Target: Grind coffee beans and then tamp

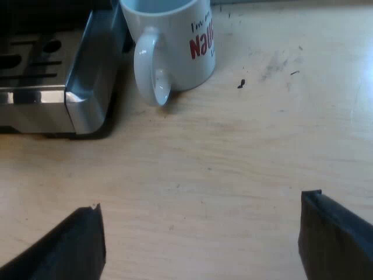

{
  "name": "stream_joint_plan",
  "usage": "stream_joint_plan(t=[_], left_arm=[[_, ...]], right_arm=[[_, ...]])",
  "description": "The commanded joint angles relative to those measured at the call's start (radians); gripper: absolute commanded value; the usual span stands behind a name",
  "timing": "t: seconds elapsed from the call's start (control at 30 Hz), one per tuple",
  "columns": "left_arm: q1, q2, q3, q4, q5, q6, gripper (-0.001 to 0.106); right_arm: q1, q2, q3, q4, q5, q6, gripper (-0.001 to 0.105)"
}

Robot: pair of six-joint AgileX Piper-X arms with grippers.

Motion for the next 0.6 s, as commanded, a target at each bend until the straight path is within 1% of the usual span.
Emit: stream_joint_plan(t=[0.03,0.07,0.1,0.13,0.2,0.23,0.27,0.3,0.33,0.37,0.4,0.47,0.5,0.6], left_arm=[[-0.044,-0.065,-0.006,-0.118,0.128,-0.032,0.075],[-0.063,-0.053,-0.006,-0.143,0.148,-0.036,0.075],[-0.094,-0.037,-0.006,-0.167,0.168,-0.036,0.075],[-0.109,-0.030,-0.006,-0.172,0.177,-0.036,0.075],[-0.169,-0.001,0.001,-0.197,0.215,-0.036,0.074],[-0.186,0.008,0.005,-0.210,0.233,-0.031,0.074],[-0.215,0.023,0.013,-0.227,0.258,-0.023,0.073],[-0.249,0.038,0.025,-0.258,0.287,-0.021,0.073],[-0.266,0.043,0.030,-0.275,0.295,-0.020,0.073],[-0.293,0.054,0.044,-0.306,0.318,-0.017,0.073],[-0.313,0.063,0.056,-0.323,0.330,-0.012,0.073],[-0.370,0.085,0.095,-0.384,0.375,0.004,0.073],[-0.378,0.088,0.101,-0.399,0.383,0.004,0.073],[-0.443,0.099,0.162,-0.495,0.409,0.004,0.073]], right_arm=[[0.001,0.034,-0.058,0.013,-0.027,-0.054,0.070],[0.001,0.053,-0.072,0.015,-0.044,-0.058,0.070],[0.005,0.106,-0.105,0.015,-0.101,-0.056,0.070],[0.009,0.116,-0.113,0.015,-0.132,-0.053,0.070],[0.035,0.172,-0.138,0.013,-0.193,-0.053,0.070],[0.045,0.190,-0.145,0.013,-0.199,-0.058,0.070],[0.065,0.210,-0.151,0.013,-0.212,-0.083,0.070],[0.091,0.235,-0.157,0.010,-0.231,-0.133,0.070],[0.106,0.246,-0.158,0.009,-0.240,-0.157,0.070],[0.138,0.268,-0.159,0.000,-0.262,-0.194,0.070],[0.149,0.274,-0.159,-0.005,-0.269,-0.200,0.070],[0.216,0.307,-0.159,-0.023,-0.269,-0.213,0.070],[0.233,0.319,-0.159,-0.031,-0.266,-0.213,0.070],[0.326,0.365,-0.159,-0.089,-0.255,-0.213,0.070]])
